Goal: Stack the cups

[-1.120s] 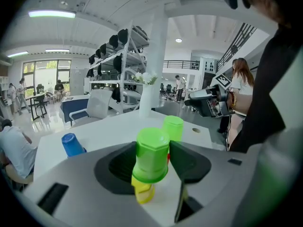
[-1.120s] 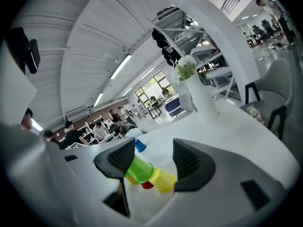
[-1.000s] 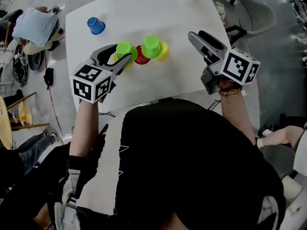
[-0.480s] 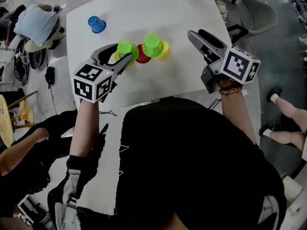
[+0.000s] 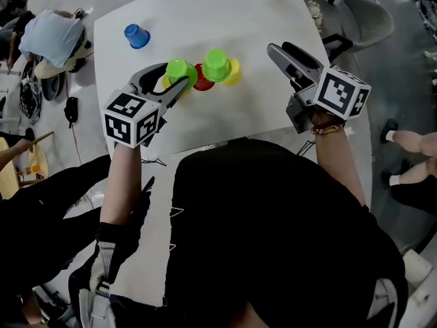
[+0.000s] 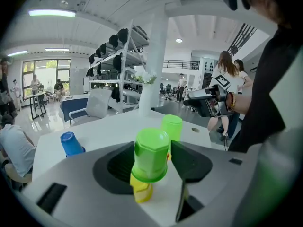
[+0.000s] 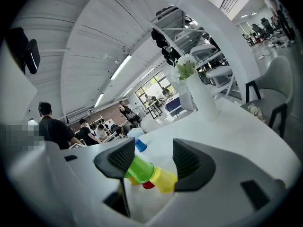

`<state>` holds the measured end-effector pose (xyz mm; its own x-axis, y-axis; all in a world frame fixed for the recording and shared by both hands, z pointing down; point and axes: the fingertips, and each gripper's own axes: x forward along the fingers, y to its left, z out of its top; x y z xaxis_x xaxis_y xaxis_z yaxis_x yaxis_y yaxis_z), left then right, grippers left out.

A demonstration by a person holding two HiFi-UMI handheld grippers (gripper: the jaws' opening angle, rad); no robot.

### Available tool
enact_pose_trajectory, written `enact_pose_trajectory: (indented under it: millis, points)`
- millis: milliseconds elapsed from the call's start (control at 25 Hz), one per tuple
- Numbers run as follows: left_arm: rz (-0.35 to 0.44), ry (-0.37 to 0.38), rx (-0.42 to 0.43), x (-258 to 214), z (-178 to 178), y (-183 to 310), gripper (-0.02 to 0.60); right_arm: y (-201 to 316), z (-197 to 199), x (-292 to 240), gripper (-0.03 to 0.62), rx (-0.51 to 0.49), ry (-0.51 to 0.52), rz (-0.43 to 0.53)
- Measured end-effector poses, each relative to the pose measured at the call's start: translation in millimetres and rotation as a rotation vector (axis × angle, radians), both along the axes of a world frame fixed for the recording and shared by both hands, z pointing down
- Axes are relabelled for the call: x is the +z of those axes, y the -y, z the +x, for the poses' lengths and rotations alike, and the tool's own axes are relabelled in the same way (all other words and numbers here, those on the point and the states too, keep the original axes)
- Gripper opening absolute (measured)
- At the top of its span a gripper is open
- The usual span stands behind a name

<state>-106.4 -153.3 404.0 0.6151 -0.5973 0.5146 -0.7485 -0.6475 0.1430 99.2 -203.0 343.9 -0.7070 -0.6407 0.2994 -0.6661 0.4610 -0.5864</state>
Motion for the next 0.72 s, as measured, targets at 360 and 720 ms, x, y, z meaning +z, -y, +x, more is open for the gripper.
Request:
enact_pose_trajectory:
  millis: [360, 720]
  points:
    - [0.008, -0.005, 0.007, 2.9, -2.3, -0.4, 0.264, 1.0, -4.0, 2.0, 0.255, 0.006, 0.007, 0.004]
    - [-0.001, -0.133, -0.001, -13.6, -16.3, -6.9, 0.283, 4.9, 1.2, -3.5, 0.255, 0.029, -0.014, -0.001]
